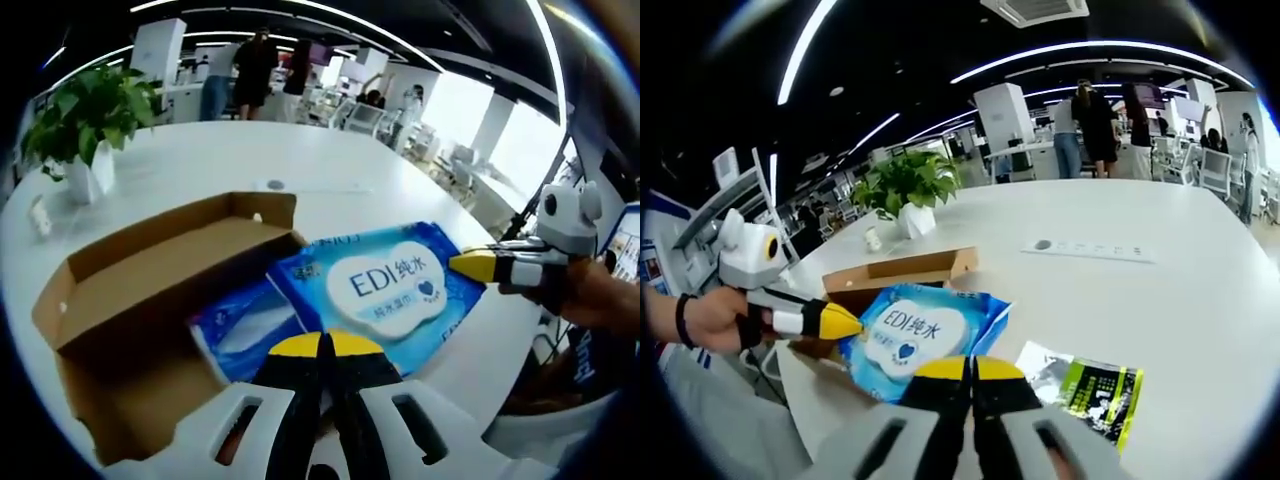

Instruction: Operate the shoe box by opening the lid, removing the specified soft item, and placing it in the target area until the item is outside and the box remains undamaged.

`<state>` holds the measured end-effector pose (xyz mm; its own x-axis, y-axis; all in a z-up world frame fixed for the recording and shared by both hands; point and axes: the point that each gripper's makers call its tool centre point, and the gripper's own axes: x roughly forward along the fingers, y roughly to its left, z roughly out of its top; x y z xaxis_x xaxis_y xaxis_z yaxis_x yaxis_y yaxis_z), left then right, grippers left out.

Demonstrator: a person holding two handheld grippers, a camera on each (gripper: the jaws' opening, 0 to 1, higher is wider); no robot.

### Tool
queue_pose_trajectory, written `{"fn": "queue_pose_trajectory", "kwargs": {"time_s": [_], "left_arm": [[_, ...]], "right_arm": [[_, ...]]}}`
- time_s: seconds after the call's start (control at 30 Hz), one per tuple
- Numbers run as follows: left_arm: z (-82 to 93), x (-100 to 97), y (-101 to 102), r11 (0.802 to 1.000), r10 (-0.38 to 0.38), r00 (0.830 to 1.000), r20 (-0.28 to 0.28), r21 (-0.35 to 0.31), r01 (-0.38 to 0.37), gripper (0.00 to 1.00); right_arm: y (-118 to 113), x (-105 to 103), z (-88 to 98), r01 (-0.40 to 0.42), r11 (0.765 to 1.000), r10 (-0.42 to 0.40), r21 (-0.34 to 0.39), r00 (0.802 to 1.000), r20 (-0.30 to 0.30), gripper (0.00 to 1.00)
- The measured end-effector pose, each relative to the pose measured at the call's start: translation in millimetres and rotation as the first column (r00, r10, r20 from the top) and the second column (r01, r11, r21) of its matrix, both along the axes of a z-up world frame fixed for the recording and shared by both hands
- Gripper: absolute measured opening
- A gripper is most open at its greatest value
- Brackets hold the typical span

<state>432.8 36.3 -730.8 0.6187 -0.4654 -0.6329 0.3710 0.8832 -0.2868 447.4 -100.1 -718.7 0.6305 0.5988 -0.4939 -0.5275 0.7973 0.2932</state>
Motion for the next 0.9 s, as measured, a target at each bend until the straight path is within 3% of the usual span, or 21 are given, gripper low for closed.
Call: {"fn": "queue_pose_trajectory", "kwargs": {"time_s": [0.9], "left_arm": [[4.3, 4.8, -71.5, 0.994, -0.113, 0.993, 0.022, 0.000, 0.113, 0.00]], "right_arm": [[-73.1, -10.8, -9.0, 0.093, 0.996, -0.093, -0.012, 0.996, -0.018, 0.00]]}}
